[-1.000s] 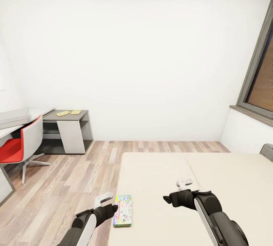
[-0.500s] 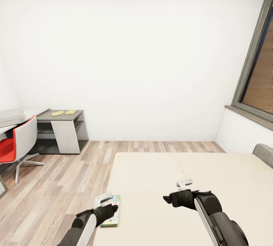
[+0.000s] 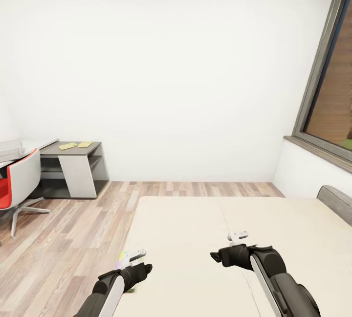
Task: Put all the toys in the child's room - the three board games (two on the bed and one on the table), the two jigsaw puzzles on the table, and the tennis ball on the table - inside the toy box on the table in the child's room.
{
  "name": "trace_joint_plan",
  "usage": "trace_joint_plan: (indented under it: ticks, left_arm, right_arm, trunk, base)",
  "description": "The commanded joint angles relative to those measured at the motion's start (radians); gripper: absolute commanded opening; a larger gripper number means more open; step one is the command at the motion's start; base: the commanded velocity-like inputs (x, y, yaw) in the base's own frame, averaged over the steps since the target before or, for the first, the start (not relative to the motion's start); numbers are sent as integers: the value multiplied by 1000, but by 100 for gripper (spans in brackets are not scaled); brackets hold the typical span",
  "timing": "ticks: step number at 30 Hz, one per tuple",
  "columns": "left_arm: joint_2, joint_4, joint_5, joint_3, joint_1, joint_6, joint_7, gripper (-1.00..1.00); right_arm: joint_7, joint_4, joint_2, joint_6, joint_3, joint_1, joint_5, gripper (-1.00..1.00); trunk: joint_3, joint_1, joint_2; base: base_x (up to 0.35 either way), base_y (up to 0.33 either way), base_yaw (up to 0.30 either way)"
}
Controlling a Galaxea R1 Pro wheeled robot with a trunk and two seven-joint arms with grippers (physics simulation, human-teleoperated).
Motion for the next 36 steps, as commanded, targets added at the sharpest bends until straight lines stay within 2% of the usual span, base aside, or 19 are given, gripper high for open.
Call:
trace_joint_plan:
  ticks: [1,36]
  left_arm:
    - [0,-1,11,-1,0,3,9,100]
    - [0,-1,11,-1,0,3,9,100]
  right_arm:
    - [3,-1,-1,4,1,0,2,100]
    - [3,-1,-1,4,1,0,2,100]
  trunk:
    - [0,0,-1]
    - [0,0,-1]
  base:
    - [0,-258,0]
    - [0,-255,0]
